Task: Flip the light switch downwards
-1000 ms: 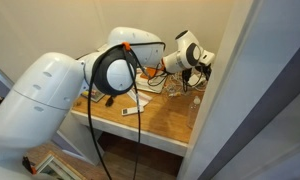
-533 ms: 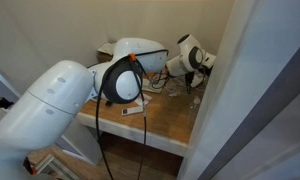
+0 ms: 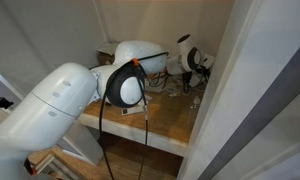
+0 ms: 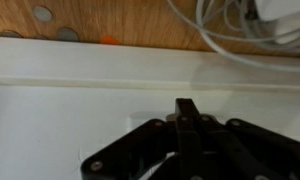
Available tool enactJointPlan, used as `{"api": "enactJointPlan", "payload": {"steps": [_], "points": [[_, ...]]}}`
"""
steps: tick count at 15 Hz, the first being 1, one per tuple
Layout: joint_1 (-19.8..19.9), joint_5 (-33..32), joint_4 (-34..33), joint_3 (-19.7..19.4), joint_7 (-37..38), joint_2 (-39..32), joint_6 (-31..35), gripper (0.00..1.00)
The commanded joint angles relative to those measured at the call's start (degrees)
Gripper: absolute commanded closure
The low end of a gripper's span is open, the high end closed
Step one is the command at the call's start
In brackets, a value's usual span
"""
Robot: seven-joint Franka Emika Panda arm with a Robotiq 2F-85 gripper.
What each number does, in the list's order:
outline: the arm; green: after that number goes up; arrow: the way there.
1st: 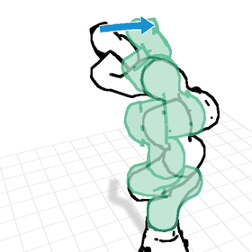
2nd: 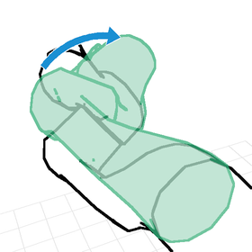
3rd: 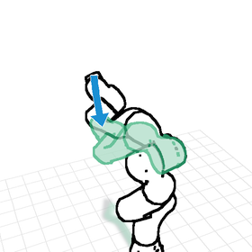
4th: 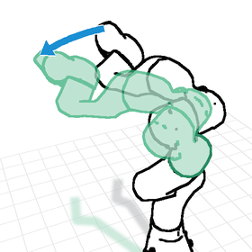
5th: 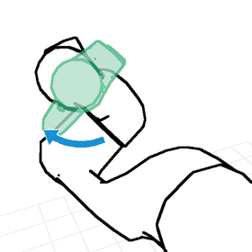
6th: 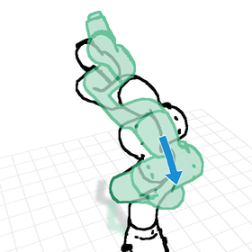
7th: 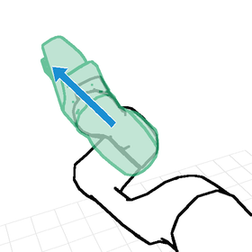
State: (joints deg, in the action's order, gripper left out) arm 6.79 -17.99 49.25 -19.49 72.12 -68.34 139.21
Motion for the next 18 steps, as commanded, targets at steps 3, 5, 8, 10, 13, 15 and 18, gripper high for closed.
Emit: {"api": "enactJointPlan", "payload": {"steps": [3, 5, 8, 10, 13, 15, 18], "points": [[0.4, 5.0, 6.4, 8.9, -14.5, 12.0, -15.5, 0.69], [0.4, 5.7, 7.4, 10.3, -18.4, 15.6, -22.9, 0.56], [0.9, 6.4, 10.7, 12.9, -26.1, 21.0, -29.3, 0.34], [1.4, 7.4, 13.7, 14.7, -31.2, 24.2, -30.6, 0.21], [2.1, 8.6, 20.0, 16.9, -38.8, 29.3, -30.4, 0.00], [1.1, 11.3, 25.1, 15.6, -44.8, 32.6, -29.8, 0.00], [1.6, 14.1, 31.6, 15.9, -54.1, 37.0, -30.2, 0.00]]}}
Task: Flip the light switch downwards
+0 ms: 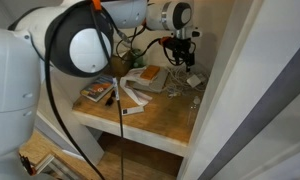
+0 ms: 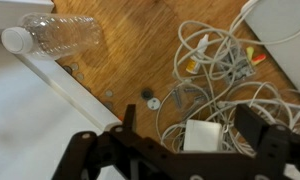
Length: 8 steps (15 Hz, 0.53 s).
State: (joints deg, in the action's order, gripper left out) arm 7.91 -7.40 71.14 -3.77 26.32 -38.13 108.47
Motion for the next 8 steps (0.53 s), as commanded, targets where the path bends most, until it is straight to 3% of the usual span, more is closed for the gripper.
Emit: {"api": "enactJointPlan", "payload": {"steps": [1, 2, 3, 8], "points": [[0.7, 4.3, 11.8, 0.3, -11.5, 8.1, 0.4, 0.00], [1.0, 5.0, 13.3, 0.3, -14.8, 8.9, -0.2, 0.00], [-0.9, 3.5, 6.5, -1.6, -9.8, 4.2, -0.4, 0.00], [-0.4, 4.1, 11.1, -1.4, -13.8, 7.1, -0.4, 0.00]]}}
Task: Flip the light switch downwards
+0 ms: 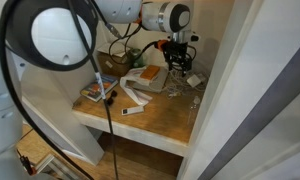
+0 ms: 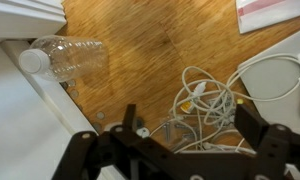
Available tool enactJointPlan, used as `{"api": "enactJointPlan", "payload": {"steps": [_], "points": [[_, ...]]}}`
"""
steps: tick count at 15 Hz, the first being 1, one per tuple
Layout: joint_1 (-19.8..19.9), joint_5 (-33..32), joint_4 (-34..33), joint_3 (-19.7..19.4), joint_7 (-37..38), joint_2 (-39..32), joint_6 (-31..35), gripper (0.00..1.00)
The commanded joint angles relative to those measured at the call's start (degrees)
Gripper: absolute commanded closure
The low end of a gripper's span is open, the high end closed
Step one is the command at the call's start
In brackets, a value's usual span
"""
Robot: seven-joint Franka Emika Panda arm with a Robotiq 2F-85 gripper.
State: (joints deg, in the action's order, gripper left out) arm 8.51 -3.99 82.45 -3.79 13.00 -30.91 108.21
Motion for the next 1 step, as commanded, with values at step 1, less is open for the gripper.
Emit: {"api": "enactJointPlan", "payload": {"steps": [1], "points": [[-1.0, 0.7, -0.2, -1.3, -0.5, -0.1, -0.1, 0.00]]}}
